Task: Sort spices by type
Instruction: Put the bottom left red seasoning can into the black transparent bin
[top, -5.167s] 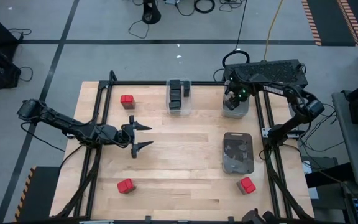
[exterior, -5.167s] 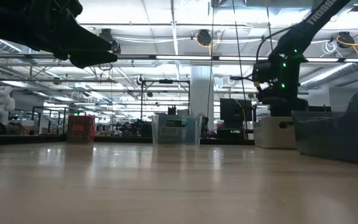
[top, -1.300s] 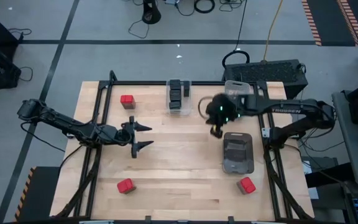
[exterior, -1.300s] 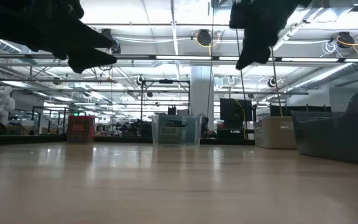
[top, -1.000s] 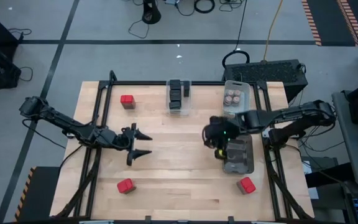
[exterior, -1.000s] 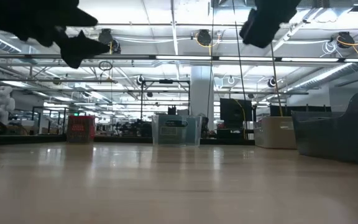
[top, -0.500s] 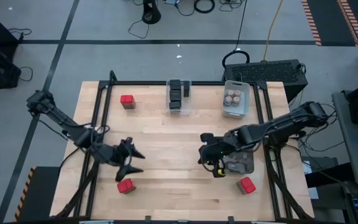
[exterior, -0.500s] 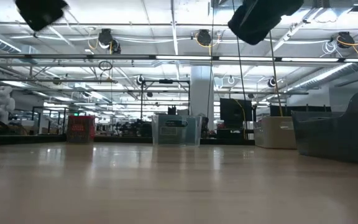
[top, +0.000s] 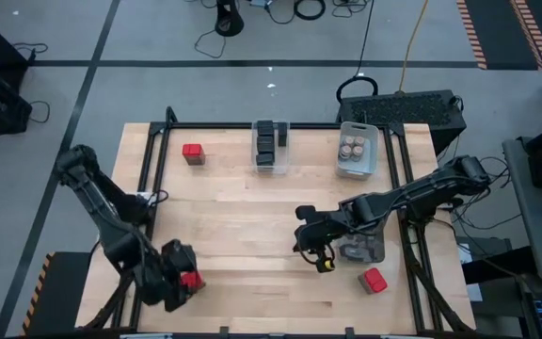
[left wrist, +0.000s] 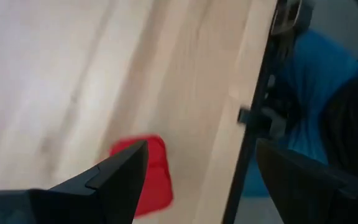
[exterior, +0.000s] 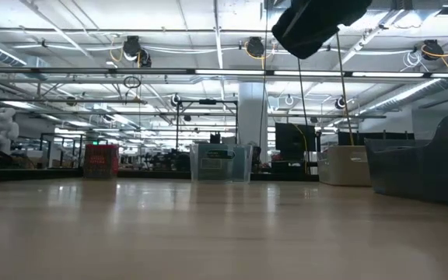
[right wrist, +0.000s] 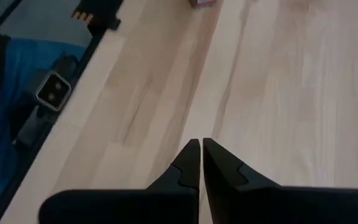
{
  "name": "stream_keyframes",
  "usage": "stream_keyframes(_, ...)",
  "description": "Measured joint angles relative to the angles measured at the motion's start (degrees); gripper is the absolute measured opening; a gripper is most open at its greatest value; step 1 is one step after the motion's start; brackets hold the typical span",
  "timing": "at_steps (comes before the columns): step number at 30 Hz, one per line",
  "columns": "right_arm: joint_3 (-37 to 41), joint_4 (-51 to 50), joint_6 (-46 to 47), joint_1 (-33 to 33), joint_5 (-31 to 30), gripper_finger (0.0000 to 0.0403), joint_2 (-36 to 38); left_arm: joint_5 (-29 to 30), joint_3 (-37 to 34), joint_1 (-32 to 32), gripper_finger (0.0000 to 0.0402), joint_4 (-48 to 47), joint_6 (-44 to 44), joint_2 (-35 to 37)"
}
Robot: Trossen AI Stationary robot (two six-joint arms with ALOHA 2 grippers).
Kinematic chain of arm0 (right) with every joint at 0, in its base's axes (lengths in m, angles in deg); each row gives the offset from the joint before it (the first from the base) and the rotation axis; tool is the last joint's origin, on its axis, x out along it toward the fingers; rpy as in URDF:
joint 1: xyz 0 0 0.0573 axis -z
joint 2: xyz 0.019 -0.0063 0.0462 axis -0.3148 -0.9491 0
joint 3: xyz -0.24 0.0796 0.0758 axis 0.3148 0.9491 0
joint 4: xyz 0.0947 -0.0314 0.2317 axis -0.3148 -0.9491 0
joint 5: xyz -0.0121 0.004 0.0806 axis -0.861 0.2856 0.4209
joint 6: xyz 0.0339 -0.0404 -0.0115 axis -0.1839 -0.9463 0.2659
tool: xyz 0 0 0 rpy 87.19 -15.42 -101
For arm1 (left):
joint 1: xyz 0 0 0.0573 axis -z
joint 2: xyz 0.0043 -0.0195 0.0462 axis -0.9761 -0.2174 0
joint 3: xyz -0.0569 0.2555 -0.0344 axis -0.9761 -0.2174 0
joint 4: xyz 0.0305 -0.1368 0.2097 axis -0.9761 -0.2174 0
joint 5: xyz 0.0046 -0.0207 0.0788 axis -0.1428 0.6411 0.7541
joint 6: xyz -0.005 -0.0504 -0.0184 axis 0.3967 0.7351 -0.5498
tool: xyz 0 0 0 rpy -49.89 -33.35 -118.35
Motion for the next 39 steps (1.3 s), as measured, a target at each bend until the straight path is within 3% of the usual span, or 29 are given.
stream_keyframes(4, -0.02, 1.48, -1.4, 0.0, -0.18, 0.0, -0.42, -3.95, 0.18, 1.34, 0.0301, 0.81, 2.77, -5.15)
stream_keyframes(10, -0.02, 2.17, -3.04, 0.0, -0.29, 0.0, -0.48, -5.28, 0.16, 1.67, 0.0301, -0.61, 3.51, -10.25)
stream_keyframes(26, -0.02, 1.37, -4.21, 0.0, -0.16, 0.0, -0.48, -3.22, 0.16, 1.56, 0.0301, -5.7, 3.43, -9.14)
stream_keyframes(39, -0.02, 1.32, -3.83, -0.04, -0.1, 0.0, -0.48, -3.57, 0.16, 1.55, 0.0301, -6.51, 3.28, -13.35)
